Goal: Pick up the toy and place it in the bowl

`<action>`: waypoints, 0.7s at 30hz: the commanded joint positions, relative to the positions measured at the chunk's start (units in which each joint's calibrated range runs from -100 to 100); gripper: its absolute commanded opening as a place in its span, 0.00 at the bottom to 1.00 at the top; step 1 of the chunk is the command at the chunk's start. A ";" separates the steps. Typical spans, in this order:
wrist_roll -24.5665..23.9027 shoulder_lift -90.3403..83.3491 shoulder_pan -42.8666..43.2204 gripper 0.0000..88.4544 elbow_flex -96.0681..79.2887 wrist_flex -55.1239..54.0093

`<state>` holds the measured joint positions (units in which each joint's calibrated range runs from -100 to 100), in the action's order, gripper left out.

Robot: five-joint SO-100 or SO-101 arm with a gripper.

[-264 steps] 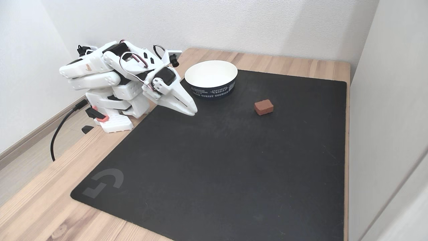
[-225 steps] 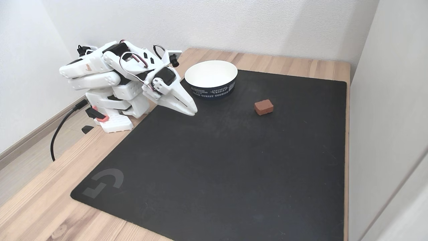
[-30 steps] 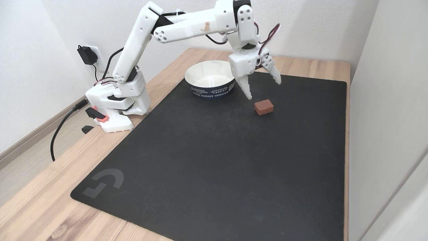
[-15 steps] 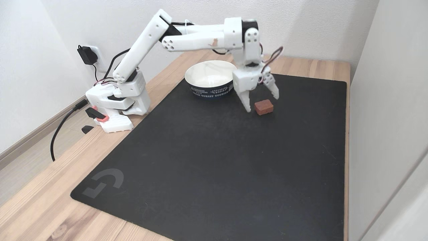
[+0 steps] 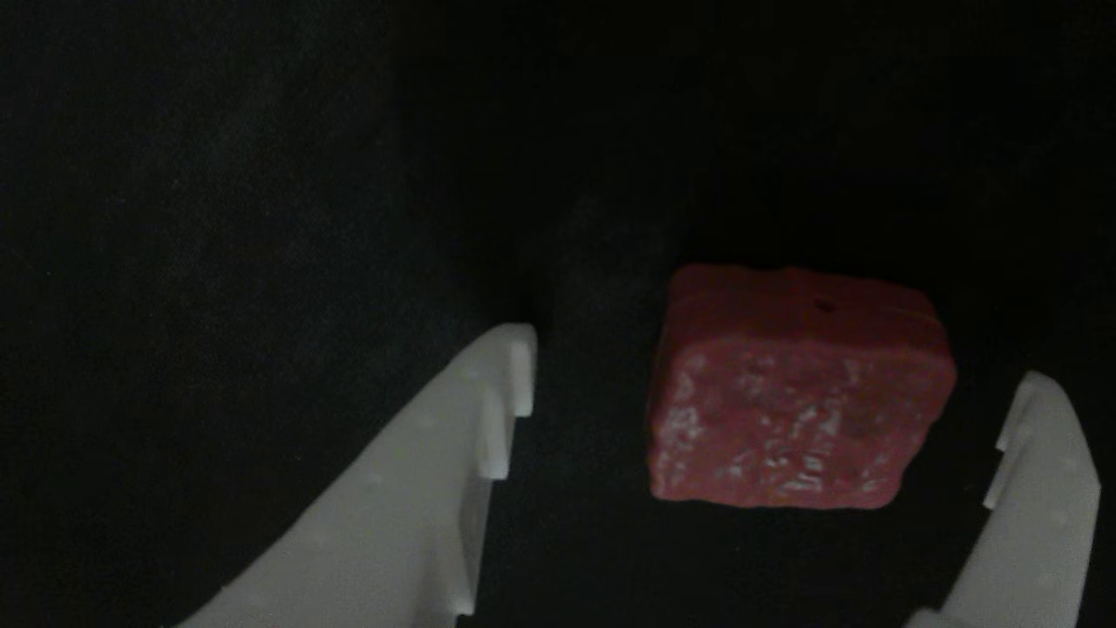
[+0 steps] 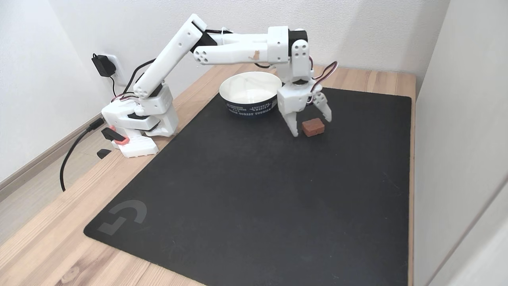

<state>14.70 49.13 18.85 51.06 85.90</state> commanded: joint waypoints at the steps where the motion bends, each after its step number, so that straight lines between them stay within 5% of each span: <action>1: -0.08 0.19 -1.16 0.42 1.08 -1.06; 8: -0.19 0.19 -0.99 0.36 0.81 -1.06; 15: -0.92 1.60 -0.49 0.03 0.90 -1.06; 21: -1.70 2.19 -0.24 0.03 0.99 -0.97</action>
<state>13.26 50.87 18.77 52.10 85.56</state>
